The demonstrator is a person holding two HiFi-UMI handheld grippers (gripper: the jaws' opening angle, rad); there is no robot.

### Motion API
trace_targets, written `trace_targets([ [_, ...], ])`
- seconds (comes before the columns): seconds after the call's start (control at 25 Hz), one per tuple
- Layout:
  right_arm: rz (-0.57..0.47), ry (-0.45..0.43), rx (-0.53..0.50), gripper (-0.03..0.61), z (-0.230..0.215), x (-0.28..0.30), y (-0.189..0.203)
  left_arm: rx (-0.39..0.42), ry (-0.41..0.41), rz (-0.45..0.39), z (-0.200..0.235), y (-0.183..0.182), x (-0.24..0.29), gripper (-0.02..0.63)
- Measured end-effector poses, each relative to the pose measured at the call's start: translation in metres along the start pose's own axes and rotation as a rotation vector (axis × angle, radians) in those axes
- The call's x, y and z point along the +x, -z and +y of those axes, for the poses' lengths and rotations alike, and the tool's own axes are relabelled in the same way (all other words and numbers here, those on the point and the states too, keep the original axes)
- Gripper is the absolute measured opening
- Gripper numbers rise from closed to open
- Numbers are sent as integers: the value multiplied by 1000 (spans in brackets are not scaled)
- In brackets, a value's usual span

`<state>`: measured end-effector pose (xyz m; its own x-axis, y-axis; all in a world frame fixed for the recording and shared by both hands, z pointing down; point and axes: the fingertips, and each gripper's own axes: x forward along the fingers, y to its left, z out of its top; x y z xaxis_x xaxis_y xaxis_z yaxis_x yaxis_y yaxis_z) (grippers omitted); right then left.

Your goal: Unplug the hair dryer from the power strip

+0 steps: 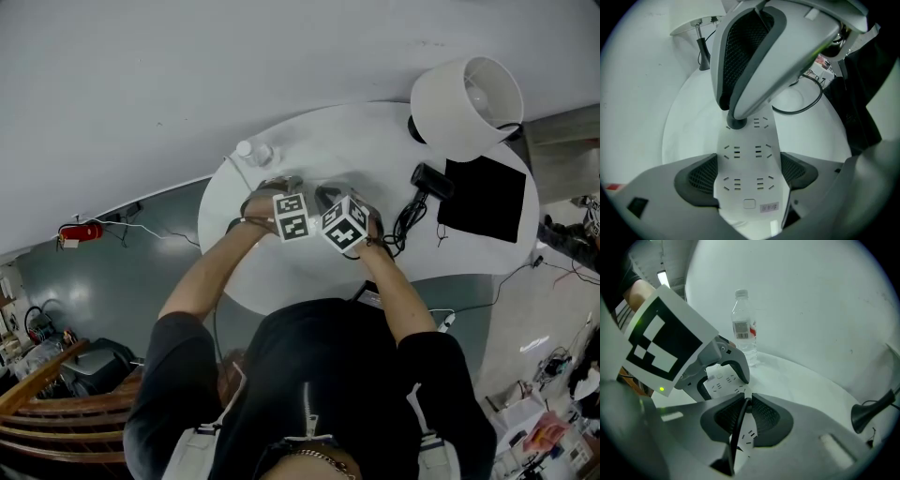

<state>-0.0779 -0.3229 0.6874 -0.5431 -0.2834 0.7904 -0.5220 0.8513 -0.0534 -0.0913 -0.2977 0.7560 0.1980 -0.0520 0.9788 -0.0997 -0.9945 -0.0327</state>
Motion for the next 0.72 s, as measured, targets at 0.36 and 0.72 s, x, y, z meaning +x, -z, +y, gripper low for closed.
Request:
trace_targets([
  [0.36,-13,8,22,49,-2,0,-2,0,-3,5,0,0,0,400],
  [0.72,-29,11,48,48,-2,-3,-2,4,-5,5,-1,-1,0,402],
])
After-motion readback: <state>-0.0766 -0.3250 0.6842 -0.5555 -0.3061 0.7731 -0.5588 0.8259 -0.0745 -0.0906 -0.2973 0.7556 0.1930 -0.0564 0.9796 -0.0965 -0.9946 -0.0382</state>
